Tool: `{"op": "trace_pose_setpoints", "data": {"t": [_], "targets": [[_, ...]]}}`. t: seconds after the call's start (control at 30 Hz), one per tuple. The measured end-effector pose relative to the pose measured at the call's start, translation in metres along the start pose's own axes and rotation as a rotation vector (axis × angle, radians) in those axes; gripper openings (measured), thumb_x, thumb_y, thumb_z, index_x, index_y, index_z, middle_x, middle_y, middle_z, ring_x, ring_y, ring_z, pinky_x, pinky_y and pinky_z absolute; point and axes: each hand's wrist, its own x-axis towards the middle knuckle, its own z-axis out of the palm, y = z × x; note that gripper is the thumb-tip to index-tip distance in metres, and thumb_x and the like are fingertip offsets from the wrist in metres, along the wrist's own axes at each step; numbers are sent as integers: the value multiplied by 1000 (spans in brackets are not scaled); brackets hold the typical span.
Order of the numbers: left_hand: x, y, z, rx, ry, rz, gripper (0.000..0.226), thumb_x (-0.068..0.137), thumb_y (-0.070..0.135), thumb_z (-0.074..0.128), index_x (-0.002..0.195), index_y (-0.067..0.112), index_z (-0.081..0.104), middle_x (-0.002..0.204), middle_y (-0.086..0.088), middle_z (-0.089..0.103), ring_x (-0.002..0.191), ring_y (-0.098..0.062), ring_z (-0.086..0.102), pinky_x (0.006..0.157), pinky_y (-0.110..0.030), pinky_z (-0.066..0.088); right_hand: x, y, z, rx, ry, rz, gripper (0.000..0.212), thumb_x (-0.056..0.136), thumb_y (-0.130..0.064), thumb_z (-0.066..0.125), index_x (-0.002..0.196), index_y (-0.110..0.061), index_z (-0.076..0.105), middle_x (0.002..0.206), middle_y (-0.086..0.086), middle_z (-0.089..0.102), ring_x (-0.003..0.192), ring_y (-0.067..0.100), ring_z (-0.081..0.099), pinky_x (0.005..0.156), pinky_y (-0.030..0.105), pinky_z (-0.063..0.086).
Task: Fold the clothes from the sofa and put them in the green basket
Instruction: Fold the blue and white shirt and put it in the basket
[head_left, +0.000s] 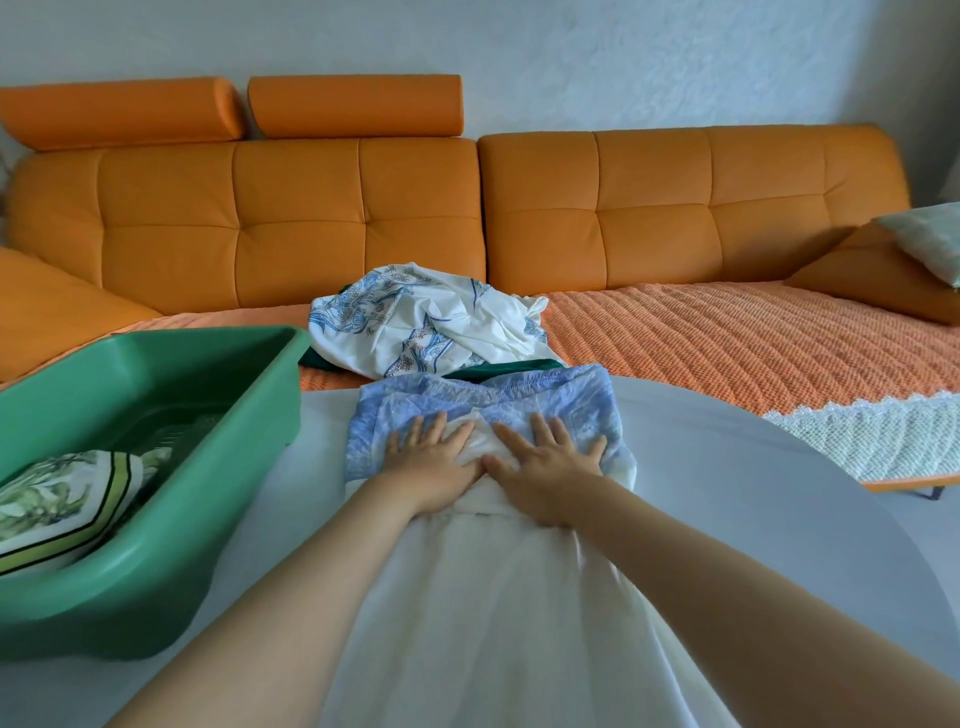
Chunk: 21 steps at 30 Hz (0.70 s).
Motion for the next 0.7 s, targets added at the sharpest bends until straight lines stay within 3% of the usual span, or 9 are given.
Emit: {"op": "trace_pose_setpoints", "data": {"t": [0.1,0.17,0.23,0.3,0.4,0.5,0.6,0.7], "targets": [[12,-1,-3,-48,-6,-13,76,89,77,21,154,49,-5,166,5,-15,152,-27,-16,119,-54,-10,13,2,-5,-23,1,-24,78,75,-88,2,148,-60,-4,167,-4,-7,153,22,-10,104,75,-11],[17,-3,-10,-194,-34,-24,70,95,66,30,156,47,0,167,4,-8,153,-25,-12,120,-51,-8,19,4,-8,-37,-3,-42,75,78,-88,4,148,-61,-4,167,-5,-8,153,21,-10,105,75,-11],[18,-11,-20,-496,-33,-35,60,101,50,36,157,41,15,167,2,9,154,-23,6,123,-42,5,22,5,-9,-52,-13,-47,72,82,-87,8,148,-61,-3,167,-5,-8,153,21,-10,106,75,-10],[14,-23,-28,-606,63,-69,54,103,37,37,156,34,26,163,-1,26,148,-25,27,114,-34,24,23,3,-12,-70,-32,-39,70,84,-83,12,149,-59,1,167,-4,-7,153,23,-8,107,74,-10],[2,-41,-35,-317,282,-210,54,97,21,46,150,17,34,151,-14,40,135,-35,39,104,-38,38,24,-11,-24,-184,-12,-49,68,91,-68,20,155,-45,14,167,5,-4,153,29,-5,111,71,-9],[-9,-56,-34,-198,322,-388,46,93,15,49,138,7,40,140,-16,42,130,-33,38,101,-42,40,21,-36,-29,-269,152,-188,60,99,-50,21,154,-28,29,167,8,2,153,26,2,117,66,1],[-16,-67,-29,-139,292,-476,48,94,27,50,136,5,44,139,-16,43,129,-32,41,100,-39,41,16,-51,-18,-172,87,-294,53,104,-45,18,156,-36,22,167,4,5,153,23,5,118,60,8],[-18,-74,-28,-161,295,-504,55,94,42,50,135,5,49,136,-17,47,125,-33,47,99,-39,43,17,-53,-9,-144,17,-273,56,101,-54,22,155,-42,18,167,-2,3,153,19,2,117,61,7]]}}
